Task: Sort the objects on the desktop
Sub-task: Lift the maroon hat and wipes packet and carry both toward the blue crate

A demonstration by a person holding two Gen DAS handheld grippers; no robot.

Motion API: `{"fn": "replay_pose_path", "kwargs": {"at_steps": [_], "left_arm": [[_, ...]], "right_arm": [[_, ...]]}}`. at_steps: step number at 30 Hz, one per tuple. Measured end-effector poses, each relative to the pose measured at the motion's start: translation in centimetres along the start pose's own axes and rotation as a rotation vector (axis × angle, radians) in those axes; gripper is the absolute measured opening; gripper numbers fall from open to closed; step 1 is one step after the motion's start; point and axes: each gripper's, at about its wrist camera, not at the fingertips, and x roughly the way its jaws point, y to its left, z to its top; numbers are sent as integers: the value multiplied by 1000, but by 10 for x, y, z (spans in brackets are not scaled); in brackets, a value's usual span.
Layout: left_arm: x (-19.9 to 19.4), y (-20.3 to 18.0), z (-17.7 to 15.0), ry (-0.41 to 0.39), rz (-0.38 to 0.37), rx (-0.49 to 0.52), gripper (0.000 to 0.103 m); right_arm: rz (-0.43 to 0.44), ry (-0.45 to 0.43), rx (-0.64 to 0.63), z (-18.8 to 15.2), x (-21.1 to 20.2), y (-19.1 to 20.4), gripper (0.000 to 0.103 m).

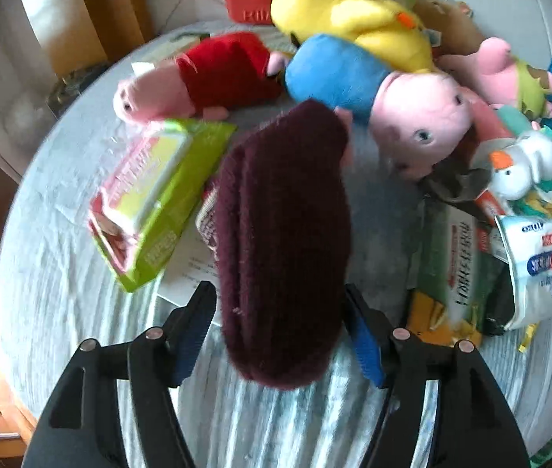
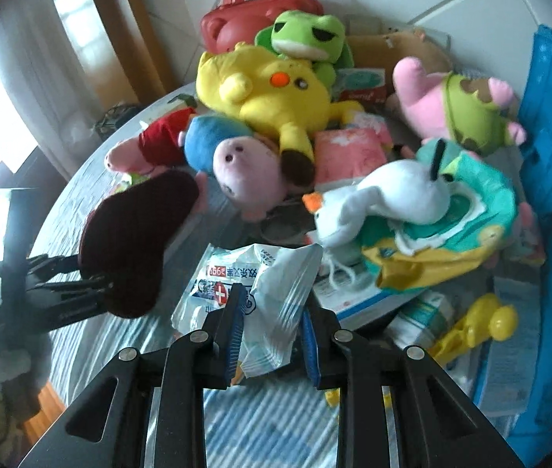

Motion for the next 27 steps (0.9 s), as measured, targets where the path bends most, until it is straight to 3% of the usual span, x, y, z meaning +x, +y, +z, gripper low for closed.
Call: {"fn": "replay_pose_path", "kwargs": {"at_steps": [2, 9, 18, 27], "left_arm": [[6, 2, 0, 19, -41, -8, 21], [-52, -8, 2, -82, -74, 5, 20], [-140, -45, 3, -258, -103, 40, 19], [-186, -73, 6, -334, -123, 72, 15]], "right_arm": [[7, 17, -7, -1, 9, 1, 26], [13, 3, -51, 4, 4, 11, 26], [9, -132, -107, 21, -60, 12, 26], [-17, -208, -160, 26, -112, 7, 26]]}}
